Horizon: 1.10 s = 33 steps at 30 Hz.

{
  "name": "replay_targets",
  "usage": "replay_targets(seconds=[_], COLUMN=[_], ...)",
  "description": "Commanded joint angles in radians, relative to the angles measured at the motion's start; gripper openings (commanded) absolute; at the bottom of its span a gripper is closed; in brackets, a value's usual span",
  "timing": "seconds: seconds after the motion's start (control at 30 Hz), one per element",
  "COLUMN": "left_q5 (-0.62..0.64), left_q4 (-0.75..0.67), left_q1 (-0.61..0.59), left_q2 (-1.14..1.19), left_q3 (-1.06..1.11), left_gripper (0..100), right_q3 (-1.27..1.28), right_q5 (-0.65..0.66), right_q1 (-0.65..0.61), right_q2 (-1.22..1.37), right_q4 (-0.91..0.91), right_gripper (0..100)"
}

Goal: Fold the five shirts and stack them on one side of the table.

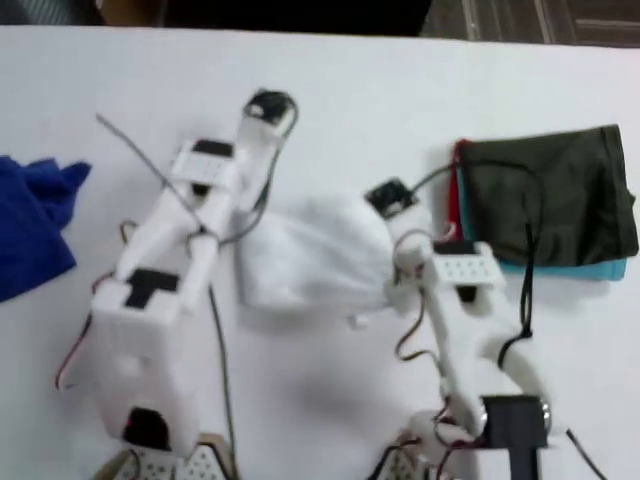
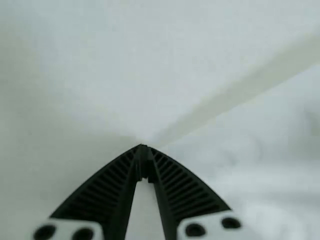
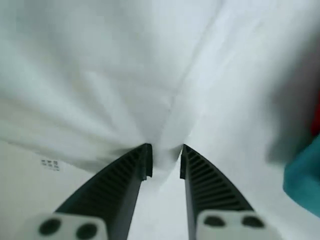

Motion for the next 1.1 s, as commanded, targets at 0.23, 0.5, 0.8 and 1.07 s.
replay_targets(seconds=[0.23, 0.5, 0.8, 1.07], left_q5=[0.008, 0.008, 0.074, 0.109], left_q4=[0.101, 0.229, 0.473, 0.436], left_q1=[-0.006, -0.028, -0.132, -0.256], left_q2=[0.092, 0.089, -0.021, -0.153], left_q3=[-0.228, -0.358, -0.515, -0.266], left_gripper=[3, 3, 3, 3], right_q3=[-0.005, -0.114, -0.316, -0.374], right_q5=[0.06, 0.052, -0.101, -0.199], right_q1=[0.05, 0.021, -0.016, -0.084], right_q2=[0.064, -0.05, -0.228, -0.053], right_q4=[-0.035, 0.082, 0.271, 0.208], right_gripper=[10.4, 10.8, 24.1, 33.6])
